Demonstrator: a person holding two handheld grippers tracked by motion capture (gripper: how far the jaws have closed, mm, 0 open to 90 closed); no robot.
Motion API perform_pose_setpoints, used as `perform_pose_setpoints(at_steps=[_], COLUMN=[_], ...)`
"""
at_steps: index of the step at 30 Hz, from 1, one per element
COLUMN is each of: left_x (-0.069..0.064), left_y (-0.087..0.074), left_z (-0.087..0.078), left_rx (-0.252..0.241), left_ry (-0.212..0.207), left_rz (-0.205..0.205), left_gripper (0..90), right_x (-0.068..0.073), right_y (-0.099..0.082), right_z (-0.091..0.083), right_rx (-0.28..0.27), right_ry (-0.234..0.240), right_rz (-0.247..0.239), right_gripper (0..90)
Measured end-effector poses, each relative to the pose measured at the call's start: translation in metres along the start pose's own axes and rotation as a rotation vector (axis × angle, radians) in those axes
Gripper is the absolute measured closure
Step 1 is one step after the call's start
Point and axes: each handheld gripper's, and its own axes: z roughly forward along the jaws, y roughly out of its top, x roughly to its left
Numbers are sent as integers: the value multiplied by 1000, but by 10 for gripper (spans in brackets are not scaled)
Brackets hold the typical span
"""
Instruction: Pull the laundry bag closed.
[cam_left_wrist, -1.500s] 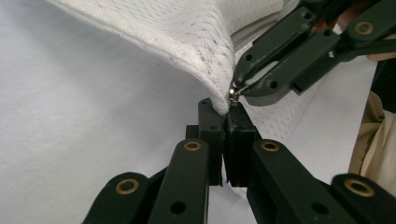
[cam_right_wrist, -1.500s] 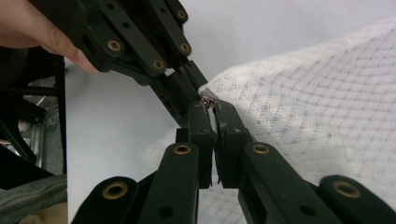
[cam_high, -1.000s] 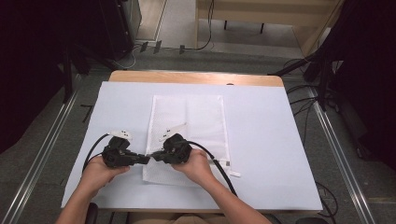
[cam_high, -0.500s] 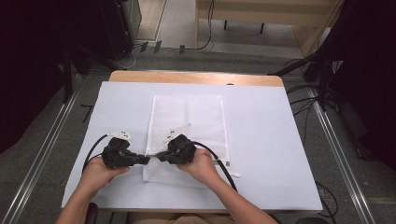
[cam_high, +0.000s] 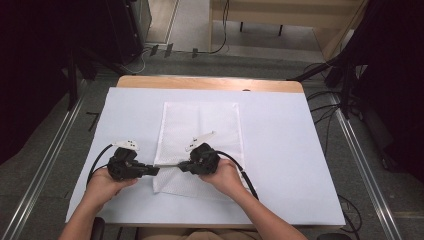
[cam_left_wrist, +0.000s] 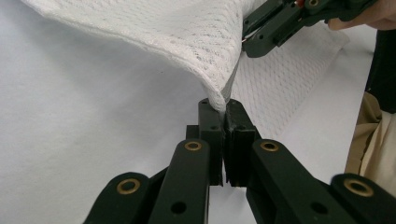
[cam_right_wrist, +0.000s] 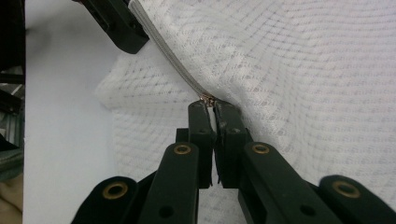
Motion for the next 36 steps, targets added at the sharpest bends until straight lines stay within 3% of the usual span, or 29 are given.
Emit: perform_pose_setpoints(at_steps=[19,36], left_x=[2,4], left_y=[-2,-3], left_z=[-2,-6], left_rx=[-15,-33], left_ry=[-17,-5], left_rz=[-12,-15], left_gripper=[884,883], right_x=[-6,-12], right_y=[-7,-17], right_z=[-13,-23], right_rx=[-10,-22], right_ry=[-10,-22], right_rz=[-3,14], right_gripper=[886,886])
